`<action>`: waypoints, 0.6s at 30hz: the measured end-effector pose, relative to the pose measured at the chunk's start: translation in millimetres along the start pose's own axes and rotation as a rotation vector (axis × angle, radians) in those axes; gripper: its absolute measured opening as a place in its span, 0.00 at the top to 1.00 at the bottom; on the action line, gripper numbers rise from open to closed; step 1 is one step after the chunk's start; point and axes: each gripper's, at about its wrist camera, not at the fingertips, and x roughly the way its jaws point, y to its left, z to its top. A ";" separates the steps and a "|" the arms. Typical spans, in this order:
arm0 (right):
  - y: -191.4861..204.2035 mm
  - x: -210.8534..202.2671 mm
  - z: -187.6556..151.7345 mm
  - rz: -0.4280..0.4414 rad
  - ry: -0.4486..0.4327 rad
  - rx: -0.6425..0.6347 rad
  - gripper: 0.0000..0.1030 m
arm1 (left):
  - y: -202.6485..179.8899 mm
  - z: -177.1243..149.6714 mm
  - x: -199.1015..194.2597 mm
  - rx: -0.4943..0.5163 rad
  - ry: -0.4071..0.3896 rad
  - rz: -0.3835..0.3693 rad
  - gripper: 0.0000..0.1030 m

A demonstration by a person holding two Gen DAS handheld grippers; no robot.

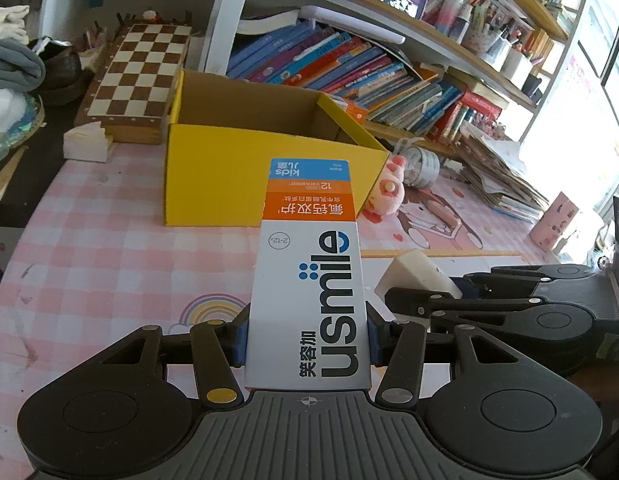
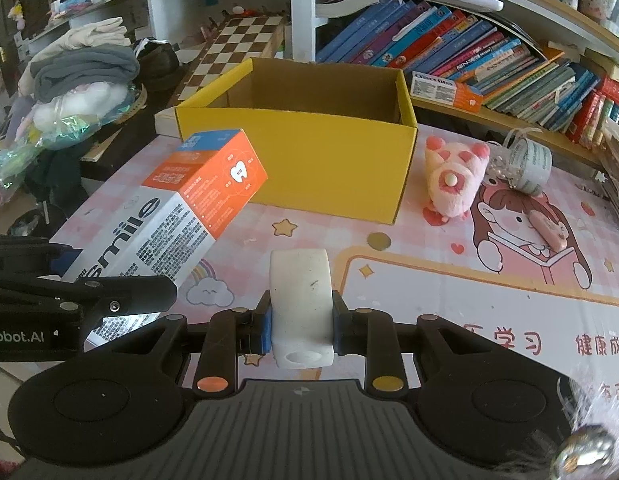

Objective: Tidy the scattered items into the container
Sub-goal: 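Lift and carry the usmile box and white block in both tools over the yellow box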

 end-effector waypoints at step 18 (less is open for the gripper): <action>6.0 1.8 10.3 0.025 -0.008 -0.064 0.76 | 2.0 2.0 -1.2 -0.040 -0.023 0.017 0.51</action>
